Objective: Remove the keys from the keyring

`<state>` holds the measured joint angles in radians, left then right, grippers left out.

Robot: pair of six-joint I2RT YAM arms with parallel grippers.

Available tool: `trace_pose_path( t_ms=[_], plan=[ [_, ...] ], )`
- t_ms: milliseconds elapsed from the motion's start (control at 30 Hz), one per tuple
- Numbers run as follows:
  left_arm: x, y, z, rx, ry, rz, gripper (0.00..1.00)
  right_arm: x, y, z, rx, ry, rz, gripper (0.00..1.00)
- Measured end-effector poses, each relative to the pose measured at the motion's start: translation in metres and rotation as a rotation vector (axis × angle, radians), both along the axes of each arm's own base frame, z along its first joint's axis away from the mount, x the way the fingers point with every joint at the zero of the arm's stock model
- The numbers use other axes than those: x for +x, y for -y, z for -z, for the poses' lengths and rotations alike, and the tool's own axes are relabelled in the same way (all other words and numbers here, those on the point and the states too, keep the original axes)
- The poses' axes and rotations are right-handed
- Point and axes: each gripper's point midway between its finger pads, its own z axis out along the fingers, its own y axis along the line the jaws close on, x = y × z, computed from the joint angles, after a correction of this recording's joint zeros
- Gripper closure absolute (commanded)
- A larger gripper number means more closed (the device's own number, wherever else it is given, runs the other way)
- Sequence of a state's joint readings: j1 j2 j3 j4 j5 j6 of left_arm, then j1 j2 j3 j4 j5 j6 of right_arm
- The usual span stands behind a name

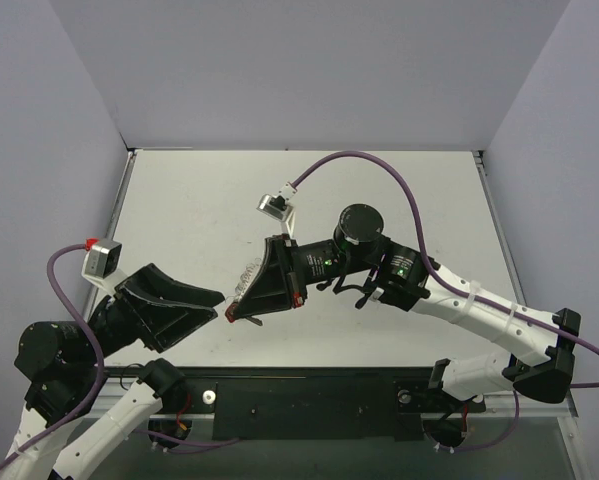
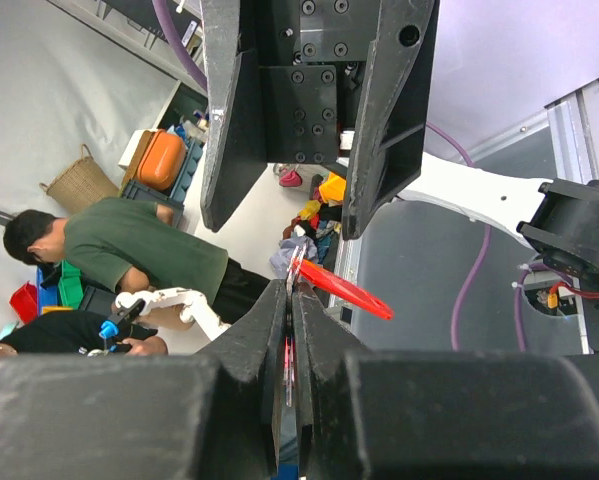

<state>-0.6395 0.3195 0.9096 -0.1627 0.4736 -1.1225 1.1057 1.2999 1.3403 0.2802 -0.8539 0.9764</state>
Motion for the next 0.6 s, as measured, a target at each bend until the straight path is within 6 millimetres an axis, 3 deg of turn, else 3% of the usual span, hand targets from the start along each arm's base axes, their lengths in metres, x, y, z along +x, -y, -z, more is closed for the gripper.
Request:
trace_pose_path(
  t_ms=[600],
  plan=[
    [-0.0056,0.0061,0.0092,0.021,0.022,0.054,0.4,0.0006,-0.0011,-0.0057,0.01,0.003,0.001,1.0]
  ],
)
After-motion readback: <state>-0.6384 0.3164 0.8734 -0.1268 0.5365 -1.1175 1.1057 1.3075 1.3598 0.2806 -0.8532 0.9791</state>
